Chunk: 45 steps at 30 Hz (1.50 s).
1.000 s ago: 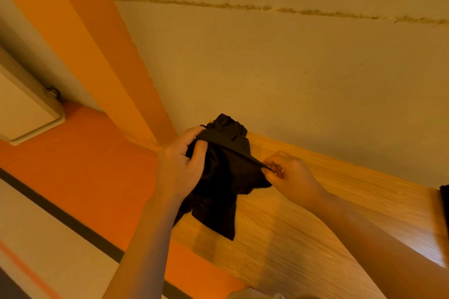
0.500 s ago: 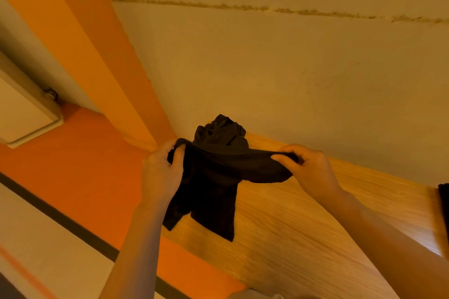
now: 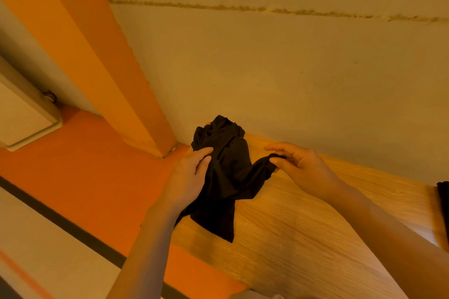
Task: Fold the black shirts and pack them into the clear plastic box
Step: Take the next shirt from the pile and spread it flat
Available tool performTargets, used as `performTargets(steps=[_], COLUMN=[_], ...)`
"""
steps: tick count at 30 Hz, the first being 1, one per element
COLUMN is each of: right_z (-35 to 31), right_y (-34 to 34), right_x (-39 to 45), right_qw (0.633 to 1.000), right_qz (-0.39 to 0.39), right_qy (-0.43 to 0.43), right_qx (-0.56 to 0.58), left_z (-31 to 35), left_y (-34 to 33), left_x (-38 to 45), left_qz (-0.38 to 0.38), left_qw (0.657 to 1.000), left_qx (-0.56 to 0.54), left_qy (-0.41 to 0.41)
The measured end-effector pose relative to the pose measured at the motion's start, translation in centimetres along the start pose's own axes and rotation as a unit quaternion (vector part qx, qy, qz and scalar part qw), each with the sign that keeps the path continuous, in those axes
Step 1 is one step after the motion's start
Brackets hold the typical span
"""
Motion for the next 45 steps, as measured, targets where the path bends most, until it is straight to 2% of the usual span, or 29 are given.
performTargets(steps=[4, 11, 19, 27, 32, 36, 39, 45], right_z=[0.0, -0.8, -4.0, -7.0, -10.2, -12.0, -11.5, -7.9], right_y=[1.3, 5.5, 17.0, 30.2, 37.3, 42.2, 46.4, 53.3], right_x=[0.4, 0.8, 0.2, 0.4, -0.5, -1.9, -3.7, -8.9], right_qw=[0.999, 0.995, 0.976, 0.969, 0.952, 0.936, 0.922, 0.89], right_qz=[0.025, 0.055, 0.185, 0.241, 0.303, 0.348, 0.385, 0.453], right_qy=[-0.029, -0.047, -0.018, 0.005, 0.041, 0.053, 0.033, -0.028], right_qx=[0.011, 0.071, 0.114, 0.055, 0.024, -0.005, -0.02, -0.033], left_z=[1.1, 6.4, 20.9, 35.4, 42.1, 45.1, 44.9, 38.7], left_y=[1.0, -0.8, -3.0, -3.4, -3.2, -0.9, 1.5, 3.9], left_x=[0.2, 3.8, 10.0, 16.0, 17.5, 18.6, 20.1, 23.7], left_qz=[0.068, 0.002, -0.052, -0.025, -0.013, 0.041, 0.081, 0.002], left_qw=[0.995, 0.996, 0.981, 0.967, 0.956, 0.951, 0.956, 0.983], left_qx=[-0.067, -0.085, -0.125, -0.108, -0.1, -0.065, -0.054, -0.047], left_qy=[-0.006, -0.034, -0.138, -0.23, -0.274, -0.299, -0.277, -0.178])
Point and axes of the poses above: each hand's wrist, its own x-axis towards the middle knuckle, its own y-axis out of the back of the hand, z = x × y, the point moved 8 cm from there along x, towards the middle knuckle, and after that the axes turned 3 degrees about x, right-handed, at the moved point
